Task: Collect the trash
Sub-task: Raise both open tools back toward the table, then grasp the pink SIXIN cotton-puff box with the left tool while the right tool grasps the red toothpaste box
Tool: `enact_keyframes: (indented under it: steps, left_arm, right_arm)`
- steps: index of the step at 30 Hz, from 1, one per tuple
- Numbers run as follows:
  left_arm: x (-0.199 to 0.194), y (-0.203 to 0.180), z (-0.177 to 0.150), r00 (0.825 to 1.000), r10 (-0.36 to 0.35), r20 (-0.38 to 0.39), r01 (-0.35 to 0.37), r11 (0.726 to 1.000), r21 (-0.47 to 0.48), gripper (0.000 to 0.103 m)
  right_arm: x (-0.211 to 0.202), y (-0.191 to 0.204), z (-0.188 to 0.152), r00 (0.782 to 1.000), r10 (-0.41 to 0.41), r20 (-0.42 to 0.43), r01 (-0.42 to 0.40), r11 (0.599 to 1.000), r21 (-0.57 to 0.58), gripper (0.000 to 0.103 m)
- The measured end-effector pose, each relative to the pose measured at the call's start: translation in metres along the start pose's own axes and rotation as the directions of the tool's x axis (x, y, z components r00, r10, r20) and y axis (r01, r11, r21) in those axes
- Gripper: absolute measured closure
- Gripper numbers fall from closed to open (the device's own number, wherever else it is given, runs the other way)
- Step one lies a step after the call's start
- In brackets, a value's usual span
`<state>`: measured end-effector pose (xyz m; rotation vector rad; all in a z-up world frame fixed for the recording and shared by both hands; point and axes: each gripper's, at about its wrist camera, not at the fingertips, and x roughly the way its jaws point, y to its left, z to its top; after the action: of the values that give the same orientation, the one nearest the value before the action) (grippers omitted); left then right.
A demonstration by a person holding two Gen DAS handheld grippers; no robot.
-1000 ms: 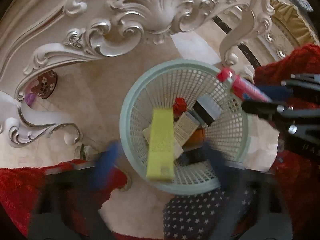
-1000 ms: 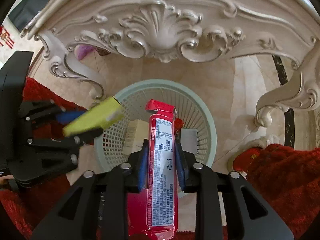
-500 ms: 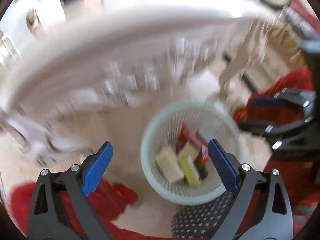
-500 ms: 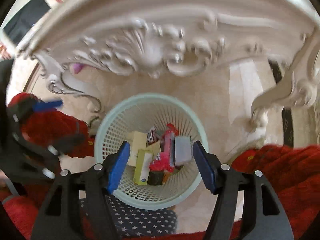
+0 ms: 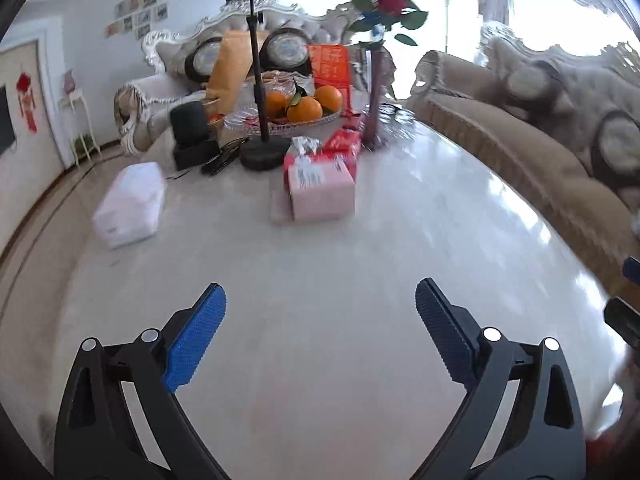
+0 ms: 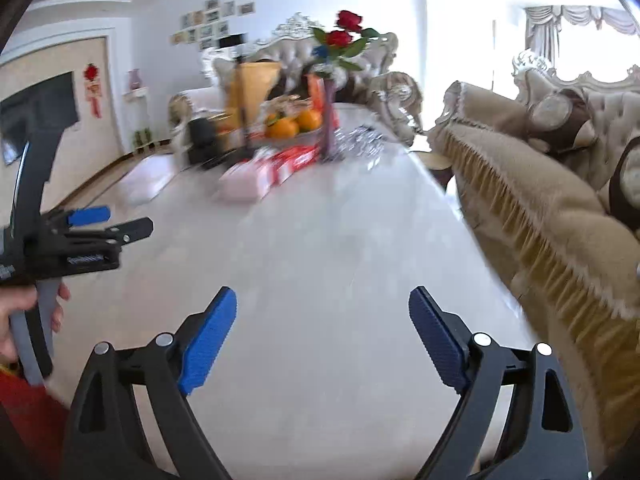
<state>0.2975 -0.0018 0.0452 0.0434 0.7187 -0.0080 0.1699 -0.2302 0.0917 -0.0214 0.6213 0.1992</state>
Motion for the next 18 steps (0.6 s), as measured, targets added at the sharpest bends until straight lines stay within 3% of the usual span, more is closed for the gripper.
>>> enact_keyframes:
  steps: [3, 10, 18]
  left_arm:
    - [0.065, -0.006, 0.035, 0.998, -0.028, -0.054, 0.026, 0.999, -0.027, 0.01]
    - [0.153, -0.01, 0.075, 0.993, -0.035, -0.117, 0.03, 0.999, -0.043, 0.01]
    - [0.193, -0.002, 0.087, 0.986, 0.034, -0.162, -0.043, 0.998, -0.052, 0.007]
  right_arm:
    - [0.046, -0.007, 0.04, 1.0, -0.014, -0.005, 0.014, 1.0, 0.003, 0.019]
    - [0.137, -0.017, 0.102, 0.999, -0.022, -0.04, 0.022, 1.0, -0.014, 0.019]
    - [0.201, -0.006, 0.134, 0.996, 0.021, -0.085, -0.022, 1.0, -0.006, 0.019]
